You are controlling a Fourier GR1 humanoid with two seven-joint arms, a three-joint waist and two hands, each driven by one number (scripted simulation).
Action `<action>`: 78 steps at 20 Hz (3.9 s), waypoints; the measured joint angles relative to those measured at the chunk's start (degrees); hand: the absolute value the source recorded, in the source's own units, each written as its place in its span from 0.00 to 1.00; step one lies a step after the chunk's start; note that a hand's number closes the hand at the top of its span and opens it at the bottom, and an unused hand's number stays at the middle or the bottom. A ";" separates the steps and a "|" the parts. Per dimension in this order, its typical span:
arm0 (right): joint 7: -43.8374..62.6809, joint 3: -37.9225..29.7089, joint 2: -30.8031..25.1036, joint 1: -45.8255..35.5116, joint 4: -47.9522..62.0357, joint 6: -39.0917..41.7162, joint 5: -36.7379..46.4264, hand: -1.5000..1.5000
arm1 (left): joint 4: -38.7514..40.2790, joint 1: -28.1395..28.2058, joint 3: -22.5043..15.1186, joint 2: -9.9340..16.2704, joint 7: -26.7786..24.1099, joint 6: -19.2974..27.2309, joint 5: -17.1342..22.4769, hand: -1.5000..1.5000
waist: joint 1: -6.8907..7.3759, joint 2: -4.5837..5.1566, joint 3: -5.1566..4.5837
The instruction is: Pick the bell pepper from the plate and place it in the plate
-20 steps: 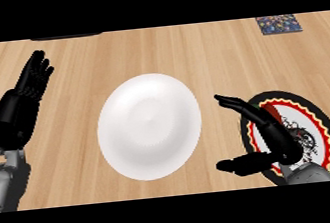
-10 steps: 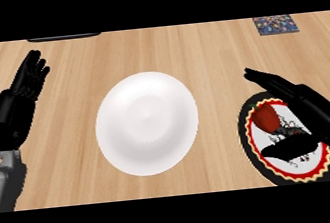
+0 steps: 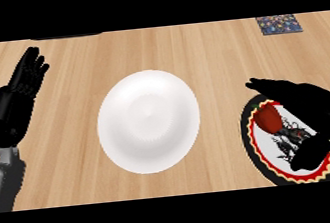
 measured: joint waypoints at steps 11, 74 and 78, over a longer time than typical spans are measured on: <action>5.54 0.51 7.01 -1.15 5.58 5.59 11.61 0.00 | 0.65 -0.52 0.92 -2.19 -0.11 -0.98 -2.35 0.50 | -0.02 0.14 0.13; -21.63 -20.58 22.05 4.53 -2.78 -6.08 14.81 1.00 | -2.21 1.54 5.88 -7.00 1.09 -5.79 -6.99 0.50 | -0.50 -0.11 0.09; -14.56 -17.45 26.17 -0.51 -5.42 -3.74 15.08 1.00 | -2.83 1.72 5.35 -7.68 1.54 -5.85 -7.41 0.50 | -0.12 -0.01 0.10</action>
